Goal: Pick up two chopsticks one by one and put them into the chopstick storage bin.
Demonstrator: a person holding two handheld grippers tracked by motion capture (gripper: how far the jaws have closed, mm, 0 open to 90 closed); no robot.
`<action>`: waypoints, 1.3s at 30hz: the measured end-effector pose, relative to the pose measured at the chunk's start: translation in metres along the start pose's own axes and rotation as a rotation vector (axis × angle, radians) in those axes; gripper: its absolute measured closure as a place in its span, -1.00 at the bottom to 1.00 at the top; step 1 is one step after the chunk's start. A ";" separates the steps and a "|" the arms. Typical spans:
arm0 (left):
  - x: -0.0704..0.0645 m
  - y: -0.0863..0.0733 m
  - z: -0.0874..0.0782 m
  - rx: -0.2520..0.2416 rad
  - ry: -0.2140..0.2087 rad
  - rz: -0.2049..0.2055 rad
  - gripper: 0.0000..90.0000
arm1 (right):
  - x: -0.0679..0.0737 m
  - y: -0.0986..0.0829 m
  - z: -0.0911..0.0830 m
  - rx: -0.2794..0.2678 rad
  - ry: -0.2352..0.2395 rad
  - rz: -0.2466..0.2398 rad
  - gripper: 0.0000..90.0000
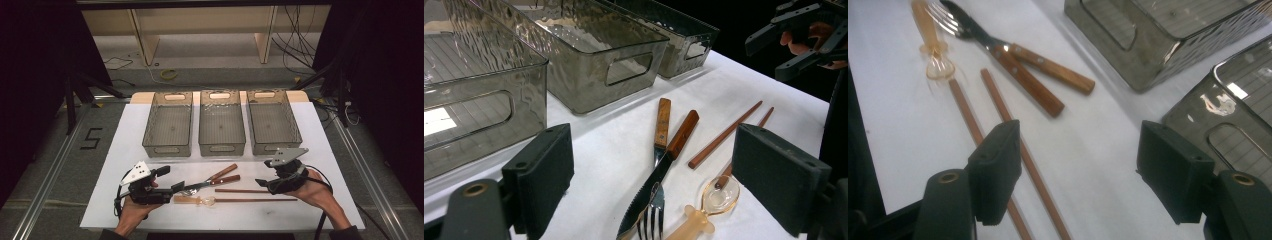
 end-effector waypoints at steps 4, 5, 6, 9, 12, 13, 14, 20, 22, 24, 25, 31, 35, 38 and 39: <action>0.000 0.000 0.000 0.001 0.000 0.004 -0.63 | -0.002 0.002 0.005 0.074 0.025 -0.025 -0.14; 0.000 0.000 0.000 0.001 0.000 0.004 -0.63 | -0.002 0.001 0.006 0.099 0.034 -0.037 -0.13; 0.001 0.000 0.000 0.001 -0.001 0.004 -0.63 | -0.002 0.001 0.008 0.131 0.033 -0.049 -0.12; 0.001 0.000 0.000 0.003 0.000 0.007 -0.63 | -0.002 0.000 0.013 0.181 0.047 -0.062 -0.09; 0.001 0.000 0.000 0.003 0.000 0.006 -0.63 | 0.001 -0.004 0.023 0.276 0.071 -0.096 -0.02; 0.001 0.000 0.000 0.003 0.000 0.006 -0.63 | 0.002 -0.004 0.025 0.290 0.078 -0.104 0.00; 0.001 0.000 0.000 0.003 0.000 0.007 -0.63 | 0.002 -0.006 0.028 0.312 0.088 -0.115 0.02; 0.001 0.000 0.000 0.003 -0.001 0.007 -0.63 | 0.003 -0.013 0.040 0.396 0.113 -0.151 0.21; 0.001 0.000 0.000 0.004 0.000 0.009 -0.63 | 0.003 -0.014 0.042 0.418 0.122 -0.170 0.28; 0.001 0.000 0.000 0.004 0.000 0.009 -0.63 | 0.004 -0.016 0.044 0.432 0.132 -0.174 0.33; 0.001 0.000 0.000 0.003 -0.001 0.009 -0.63 | 0.004 -0.016 0.046 0.437 0.135 -0.187 0.36; 0.001 0.000 0.000 0.008 0.000 0.015 -0.63 | 0.005 -0.020 0.051 0.478 0.153 -0.195 0.50; 0.000 0.000 0.000 0.008 -0.002 0.015 -0.63 | 0.004 -0.023 0.053 0.500 0.164 -0.202 0.56; 0.001 0.000 0.000 0.008 -0.001 0.015 -0.63 | 0.003 -0.026 0.056 0.509 0.170 -0.208 0.62; 0.001 0.000 0.000 0.008 -0.002 0.014 -0.63 | 0.003 -0.027 0.056 0.515 0.173 -0.208 0.64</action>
Point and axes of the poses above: each handheld gripper's, and its own axes: z roughly forward along the jaws, y roughly out of its top, x roughly to its left, the point moved 6 cm from there along z, roughly forward along the jaws, and after that the axes turned 7 degrees about y, right-handed, at the moved point
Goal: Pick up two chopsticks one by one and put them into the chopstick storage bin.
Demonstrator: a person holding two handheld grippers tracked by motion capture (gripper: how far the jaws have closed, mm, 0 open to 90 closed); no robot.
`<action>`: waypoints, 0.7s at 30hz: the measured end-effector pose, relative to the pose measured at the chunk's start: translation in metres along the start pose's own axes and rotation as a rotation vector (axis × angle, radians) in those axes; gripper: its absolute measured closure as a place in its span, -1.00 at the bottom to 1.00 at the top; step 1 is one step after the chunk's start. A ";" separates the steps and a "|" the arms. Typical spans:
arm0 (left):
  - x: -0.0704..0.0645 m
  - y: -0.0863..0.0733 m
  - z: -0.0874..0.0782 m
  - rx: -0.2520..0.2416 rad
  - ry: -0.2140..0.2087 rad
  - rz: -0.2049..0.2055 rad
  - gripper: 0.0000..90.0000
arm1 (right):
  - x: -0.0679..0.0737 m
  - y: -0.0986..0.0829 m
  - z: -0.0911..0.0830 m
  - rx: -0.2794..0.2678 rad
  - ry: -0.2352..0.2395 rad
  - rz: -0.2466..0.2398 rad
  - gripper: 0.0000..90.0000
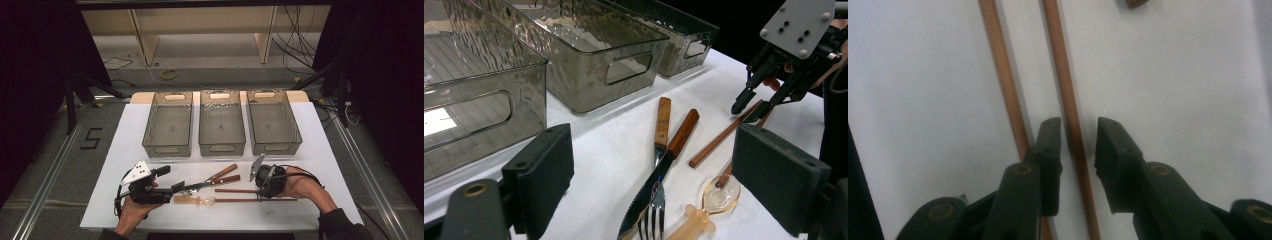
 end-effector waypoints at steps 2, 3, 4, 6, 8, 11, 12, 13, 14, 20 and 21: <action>0.000 0.000 0.000 0.001 0.000 0.000 -0.63 | 0.000 -0.001 0.001 0.010 0.008 -0.001 0.67; 0.000 0.000 0.000 0.001 0.000 0.000 -0.63 | 0.000 -0.001 0.002 0.014 0.010 -0.002 0.69; 0.000 0.000 0.000 0.001 0.000 0.000 -0.63 | 0.000 -0.001 0.002 0.020 0.013 0.001 0.71; 0.000 0.000 0.000 0.000 0.000 -0.001 -0.63 | 0.000 0.000 0.003 0.018 0.022 -0.008 0.74; 0.000 0.000 0.000 0.000 0.000 -0.002 -0.63 | 0.000 -0.001 0.003 0.019 0.028 -0.013 0.77; 0.000 0.000 0.000 0.000 -0.001 -0.001 -0.63 | 0.000 0.000 0.003 0.022 0.030 -0.019 0.80; 0.000 0.000 0.000 0.002 -0.001 -0.001 -0.63 | 0.000 0.000 0.003 0.023 0.030 -0.019 0.80; 0.000 0.000 0.001 0.002 -0.001 -0.001 -0.63 | 0.000 0.000 0.003 0.024 0.031 -0.021 0.81; 0.000 0.000 0.001 0.002 -0.001 -0.001 -0.63 | 0.000 0.000 0.003 0.026 0.032 -0.021 0.81; -0.001 0.000 0.001 0.004 -0.002 0.002 -0.63 | 0.001 0.001 0.003 0.048 0.050 -0.055 0.85; -0.001 0.000 0.001 0.004 -0.002 0.003 -0.63 | 0.001 0.001 0.003 0.057 0.054 -0.066 0.86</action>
Point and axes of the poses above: each handheld gripper's, and its own axes: z roughly forward along the jaws, y roughly out of its top, x roughly to its left, the point moved 6 cm from there along z, roughly forward along the jaws, and after that the axes turned 7 degrees about y, right-handed, at the moved point
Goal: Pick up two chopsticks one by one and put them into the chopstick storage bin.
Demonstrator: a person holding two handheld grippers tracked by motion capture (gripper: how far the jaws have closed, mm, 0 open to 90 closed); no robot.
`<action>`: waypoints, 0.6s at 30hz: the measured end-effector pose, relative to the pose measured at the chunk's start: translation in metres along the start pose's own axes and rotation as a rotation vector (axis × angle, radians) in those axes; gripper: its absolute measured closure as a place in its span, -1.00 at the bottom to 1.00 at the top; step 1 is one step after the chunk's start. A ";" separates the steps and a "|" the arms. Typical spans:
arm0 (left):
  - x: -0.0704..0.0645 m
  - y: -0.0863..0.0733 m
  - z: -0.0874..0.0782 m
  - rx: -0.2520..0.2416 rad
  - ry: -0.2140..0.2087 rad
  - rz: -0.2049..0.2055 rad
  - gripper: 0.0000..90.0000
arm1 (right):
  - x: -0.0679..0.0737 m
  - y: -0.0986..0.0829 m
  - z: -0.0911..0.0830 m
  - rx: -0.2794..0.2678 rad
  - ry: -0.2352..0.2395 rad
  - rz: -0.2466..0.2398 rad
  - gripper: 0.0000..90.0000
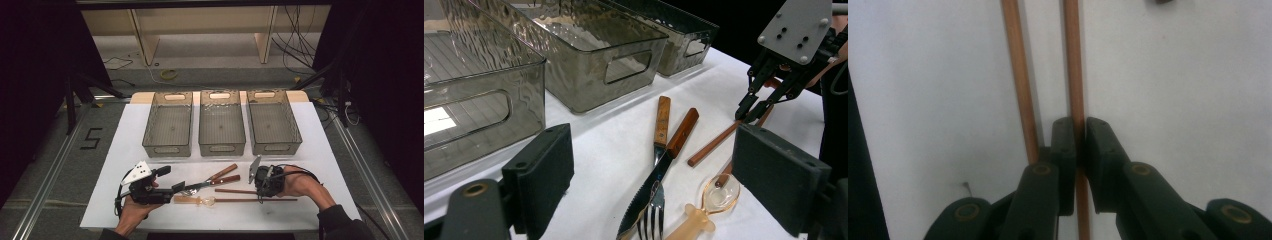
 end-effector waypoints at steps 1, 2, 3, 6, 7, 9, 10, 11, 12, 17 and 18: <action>0.000 0.000 0.000 -0.001 0.000 0.000 -0.63 | -0.001 0.000 0.000 0.005 -0.004 -0.024 0.87; 0.000 0.000 0.000 -0.001 0.000 -0.002 -0.63 | 0.000 0.001 0.001 0.009 -0.008 -0.027 0.87; 0.000 0.000 0.000 0.001 0.001 -0.004 -0.63 | 0.000 0.001 0.001 0.013 -0.010 -0.046 0.88; 0.000 0.000 0.000 0.000 0.000 -0.003 -0.63 | 0.000 0.001 0.001 0.009 -0.013 -0.048 0.89; 0.000 0.000 0.000 -0.001 -0.001 -0.003 -0.63 | 0.001 0.001 0.001 0.014 -0.013 -0.049 0.89; 0.000 0.000 0.000 -0.001 -0.001 -0.003 -0.63 | 0.002 0.001 0.000 0.014 -0.016 -0.063 0.89; 0.000 0.000 0.000 0.001 0.000 -0.001 -0.63 | 0.002 0.001 0.001 0.008 -0.025 -0.079 0.89; 0.000 0.000 0.000 0.001 0.001 0.000 -0.63 | 0.002 0.000 0.000 0.014 -0.026 -0.086 0.89; 0.000 0.000 0.000 0.001 0.001 -0.002 -0.63 | 0.001 0.000 0.000 0.012 -0.035 -0.097 0.89; 0.000 0.000 0.000 0.002 0.002 -0.002 -0.63 | 0.001 0.000 -0.010 -0.046 -0.048 -0.100 0.89; 0.000 0.000 0.000 0.004 -0.001 -0.001 -0.63 | 0.002 0.001 -0.013 -0.051 -0.054 -0.096 0.90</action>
Point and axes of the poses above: each handheld gripper's, and its own axes: z roughly forward along the jaws, y roughly out of its top, x roughly to its left, the point moved 6 cm from there along z, roughly forward along the jaws, and after that the axes turned 7 degrees about y, right-handed, at the moved point
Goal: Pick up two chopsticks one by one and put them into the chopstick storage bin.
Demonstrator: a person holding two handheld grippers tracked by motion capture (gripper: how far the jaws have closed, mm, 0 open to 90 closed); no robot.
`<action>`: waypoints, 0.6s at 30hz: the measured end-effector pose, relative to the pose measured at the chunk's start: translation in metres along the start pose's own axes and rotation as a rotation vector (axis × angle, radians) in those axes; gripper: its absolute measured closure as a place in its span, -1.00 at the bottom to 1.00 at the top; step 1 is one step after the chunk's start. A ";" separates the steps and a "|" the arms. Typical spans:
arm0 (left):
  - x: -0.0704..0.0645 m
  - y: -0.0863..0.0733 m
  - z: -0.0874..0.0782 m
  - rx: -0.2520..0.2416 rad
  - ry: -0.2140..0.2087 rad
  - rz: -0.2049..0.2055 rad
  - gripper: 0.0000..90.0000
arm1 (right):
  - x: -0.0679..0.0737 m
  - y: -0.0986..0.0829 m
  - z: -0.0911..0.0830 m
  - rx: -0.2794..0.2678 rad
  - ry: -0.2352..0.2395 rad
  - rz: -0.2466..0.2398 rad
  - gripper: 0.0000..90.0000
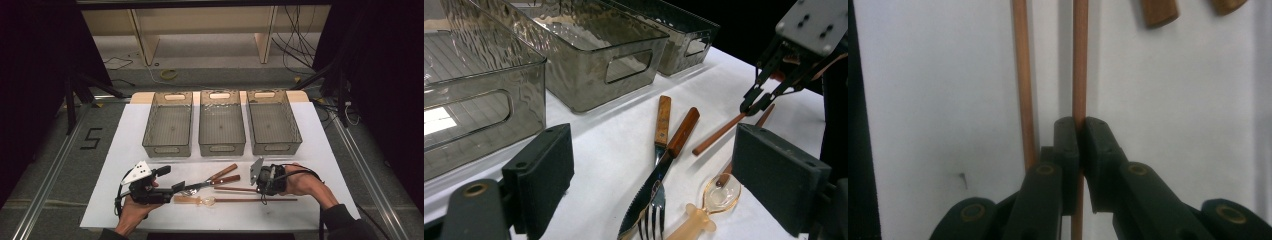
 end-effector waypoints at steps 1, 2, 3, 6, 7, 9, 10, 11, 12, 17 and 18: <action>0.000 0.000 0.000 0.000 -0.005 0.003 -0.63 | 0.000 0.001 -0.002 -0.003 -0.005 -0.001 0.90; -0.001 0.001 0.000 0.001 -0.013 0.001 -0.63 | 0.001 0.002 -0.005 -0.009 -0.012 -0.002 0.90; -0.002 0.002 0.001 0.004 -0.011 0.013 -0.63 | 0.001 0.004 -0.008 -0.019 -0.019 -0.006 0.90; -0.008 0.005 0.005 0.027 -0.036 0.037 -0.62 | 0.002 0.010 -0.016 -0.044 -0.034 -0.009 0.90; -0.008 0.005 0.005 0.027 -0.036 0.037 -0.62 | 0.002 0.011 -0.018 -0.046 -0.037 -0.012 0.90; -0.016 0.006 0.010 0.057 -0.056 0.071 -0.63 | 0.005 0.016 -0.020 -0.053 -0.036 -0.021 0.90; -0.024 0.007 0.016 0.083 -0.079 0.099 -0.62 | 0.006 0.018 -0.021 -0.056 -0.043 -0.028 0.90; -0.024 0.007 0.016 0.083 -0.079 0.099 -0.62 | 0.007 0.020 -0.022 -0.059 -0.045 -0.034 0.90; -0.028 0.009 0.019 0.092 -0.086 0.114 -0.62 | 0.007 0.020 -0.022 -0.059 -0.045 -0.034 0.90; -0.048 0.016 0.039 0.185 -0.121 0.216 -0.61 | 0.015 0.033 -0.029 -0.067 -0.053 -0.066 0.90; -0.051 0.016 0.043 0.200 -0.136 0.223 -0.61 | 0.015 0.033 -0.029 -0.067 -0.053 -0.066 0.90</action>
Point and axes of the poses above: each handheld gripper's, and its own axes: z roughly forward along the jaws, y roughly out of its top, x roughly to its left, the point moved 6 cm from there along z, roughly forward along the jaws, and after that the axes turned 7 degrees about y, right-handed, at the moved point
